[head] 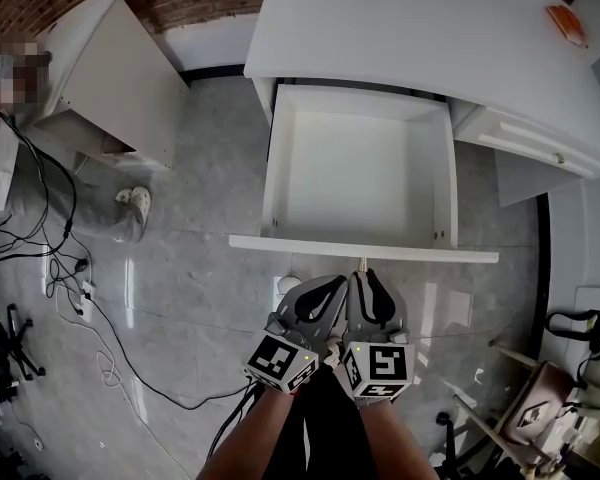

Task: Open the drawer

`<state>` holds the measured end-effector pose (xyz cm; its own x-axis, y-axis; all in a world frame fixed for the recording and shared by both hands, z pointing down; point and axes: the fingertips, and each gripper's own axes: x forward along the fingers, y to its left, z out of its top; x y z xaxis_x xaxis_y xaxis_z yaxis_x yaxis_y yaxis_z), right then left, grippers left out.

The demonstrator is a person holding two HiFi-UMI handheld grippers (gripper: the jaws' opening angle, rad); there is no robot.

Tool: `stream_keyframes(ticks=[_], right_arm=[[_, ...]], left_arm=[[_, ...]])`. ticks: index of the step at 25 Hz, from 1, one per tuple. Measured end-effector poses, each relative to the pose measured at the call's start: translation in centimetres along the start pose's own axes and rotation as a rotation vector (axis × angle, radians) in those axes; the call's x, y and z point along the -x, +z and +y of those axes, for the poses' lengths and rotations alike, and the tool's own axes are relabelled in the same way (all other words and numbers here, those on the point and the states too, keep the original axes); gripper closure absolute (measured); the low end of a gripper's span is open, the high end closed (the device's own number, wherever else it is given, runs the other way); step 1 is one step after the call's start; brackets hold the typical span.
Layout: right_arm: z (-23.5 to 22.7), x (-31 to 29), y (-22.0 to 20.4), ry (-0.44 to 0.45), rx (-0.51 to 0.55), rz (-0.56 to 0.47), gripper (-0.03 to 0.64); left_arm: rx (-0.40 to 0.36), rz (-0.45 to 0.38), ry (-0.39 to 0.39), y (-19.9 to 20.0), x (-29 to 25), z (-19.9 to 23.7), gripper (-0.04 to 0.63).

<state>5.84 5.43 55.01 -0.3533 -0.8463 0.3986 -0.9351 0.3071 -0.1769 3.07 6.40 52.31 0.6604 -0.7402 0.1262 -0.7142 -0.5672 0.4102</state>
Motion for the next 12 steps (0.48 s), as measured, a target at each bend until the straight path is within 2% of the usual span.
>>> stream_keyframes(ticks=[7,12], right_arm=[[0.0,2.0,-0.4,0.06,0.044,0.035,0.535],[-0.4,4.5,1.2,0.06,0.04,0.003,0.565]], left_arm=[[-0.032,0.034,-0.047,0.1,0.8,-1.6,0.594],[-0.036,0.046,-0.059,1.4,2.1,-2.3,0.594]])
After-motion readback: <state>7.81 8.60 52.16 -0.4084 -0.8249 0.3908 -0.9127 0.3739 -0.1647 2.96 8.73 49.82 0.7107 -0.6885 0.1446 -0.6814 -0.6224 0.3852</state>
